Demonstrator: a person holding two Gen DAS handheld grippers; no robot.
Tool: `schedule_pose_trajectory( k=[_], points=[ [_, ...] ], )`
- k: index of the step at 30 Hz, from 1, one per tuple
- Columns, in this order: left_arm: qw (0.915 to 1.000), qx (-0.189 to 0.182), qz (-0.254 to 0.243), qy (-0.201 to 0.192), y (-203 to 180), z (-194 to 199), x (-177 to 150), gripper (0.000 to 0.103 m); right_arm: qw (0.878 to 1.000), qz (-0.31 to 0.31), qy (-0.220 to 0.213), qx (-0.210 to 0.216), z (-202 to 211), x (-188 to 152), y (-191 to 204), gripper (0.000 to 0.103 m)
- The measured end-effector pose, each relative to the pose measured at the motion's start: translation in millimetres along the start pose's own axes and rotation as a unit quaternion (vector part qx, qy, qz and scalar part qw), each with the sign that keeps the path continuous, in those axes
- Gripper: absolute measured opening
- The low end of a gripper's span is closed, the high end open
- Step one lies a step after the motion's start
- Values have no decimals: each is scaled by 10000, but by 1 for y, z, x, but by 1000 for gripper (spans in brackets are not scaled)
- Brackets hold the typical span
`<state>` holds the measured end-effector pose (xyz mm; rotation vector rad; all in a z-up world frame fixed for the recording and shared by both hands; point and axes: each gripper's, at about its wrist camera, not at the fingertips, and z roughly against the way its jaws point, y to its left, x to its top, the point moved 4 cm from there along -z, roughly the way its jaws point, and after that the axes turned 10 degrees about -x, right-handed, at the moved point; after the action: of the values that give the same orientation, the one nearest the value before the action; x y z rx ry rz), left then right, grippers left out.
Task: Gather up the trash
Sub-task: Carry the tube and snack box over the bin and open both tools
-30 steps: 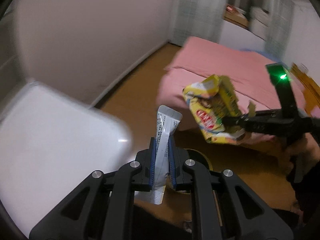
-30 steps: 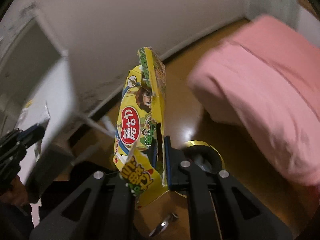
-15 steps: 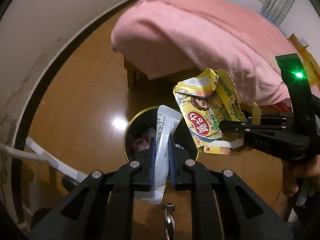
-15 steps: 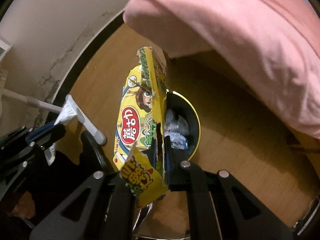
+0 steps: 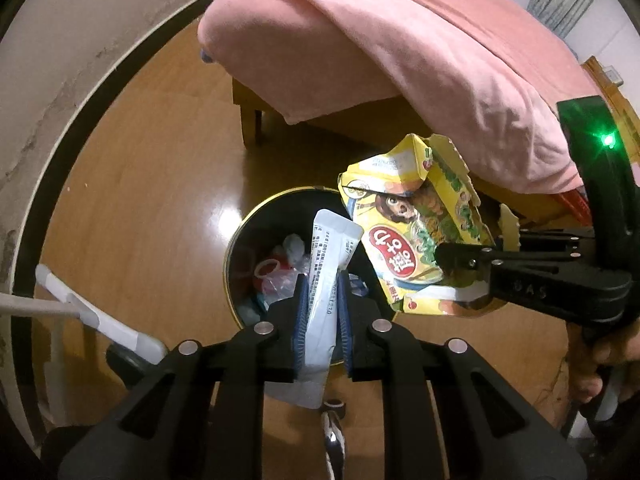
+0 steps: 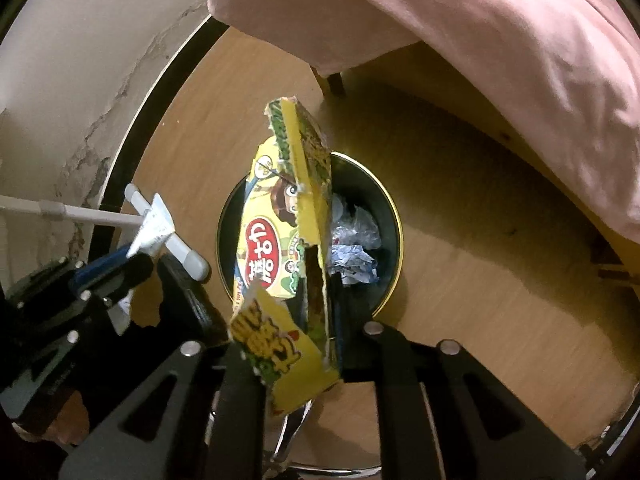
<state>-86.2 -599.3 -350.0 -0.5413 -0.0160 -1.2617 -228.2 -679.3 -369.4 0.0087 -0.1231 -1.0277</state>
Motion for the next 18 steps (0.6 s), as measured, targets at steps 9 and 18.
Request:
schedule_pose_trajectory(
  k=[9,18],
  points=[
    [10000,-3,41,87,-2,-4,1,57,9994,-141,-304,95,18,4,-4,68],
    [9998,-9,-58,-206,-19,28,9,72,9976,-190,-658,124,59,9,-10,68]
  ],
)
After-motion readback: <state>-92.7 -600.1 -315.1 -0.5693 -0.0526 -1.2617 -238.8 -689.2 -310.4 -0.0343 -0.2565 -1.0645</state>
